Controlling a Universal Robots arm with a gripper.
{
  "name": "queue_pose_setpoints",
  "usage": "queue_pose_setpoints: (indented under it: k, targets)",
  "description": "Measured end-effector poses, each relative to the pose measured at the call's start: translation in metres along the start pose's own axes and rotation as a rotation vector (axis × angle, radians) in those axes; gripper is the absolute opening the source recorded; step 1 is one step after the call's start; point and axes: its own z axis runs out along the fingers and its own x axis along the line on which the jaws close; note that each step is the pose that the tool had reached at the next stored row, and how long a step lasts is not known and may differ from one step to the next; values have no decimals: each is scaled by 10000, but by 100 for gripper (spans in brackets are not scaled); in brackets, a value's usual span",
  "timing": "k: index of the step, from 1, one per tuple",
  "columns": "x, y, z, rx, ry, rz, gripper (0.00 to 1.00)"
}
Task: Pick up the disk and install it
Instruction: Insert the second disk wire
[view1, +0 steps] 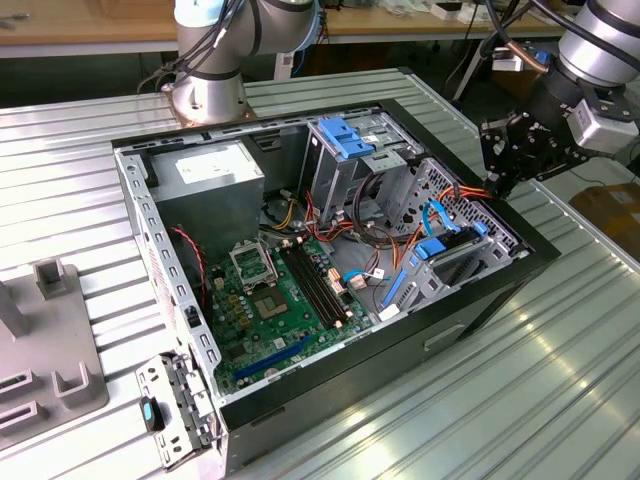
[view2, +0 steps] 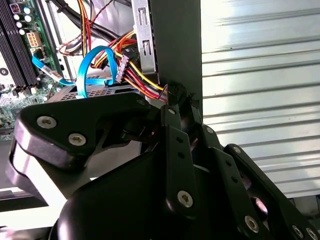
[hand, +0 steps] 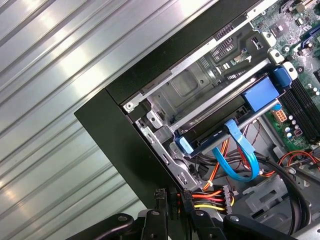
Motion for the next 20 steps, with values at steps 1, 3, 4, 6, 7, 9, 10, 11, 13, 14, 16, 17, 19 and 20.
queue_pose_setpoints:
  k: [1, 3, 4, 6, 7, 9, 10, 11, 13, 14, 16, 17, 19, 20]
  targets:
    - [0, 0, 0, 0, 0, 0, 25]
    - [0, 0, 1, 0, 0, 0, 25]
    - [0, 0, 0, -1, 1, 0, 24]
    - [0, 0, 0, -1, 1, 0, 16]
    - [0, 0, 1, 0, 0, 0, 16]
    - [0, 0, 1, 0, 0, -1, 16]
    - [0, 0, 1, 0, 0, 0, 16]
    - [0, 0, 1, 0, 0, 0, 16]
    - [-2, 1, 2, 2, 1, -1, 16]
    - [-2, 1, -6, 6, 1, -1, 16]
    - [-2, 0, -26, 8, 7, 0, 16]
    - [-2, -2, -40, 10, 11, -1, 16]
    - [-2, -3, -52, 14, 16, -1, 16]
    - [-2, -3, -52, 15, 16, -1, 16]
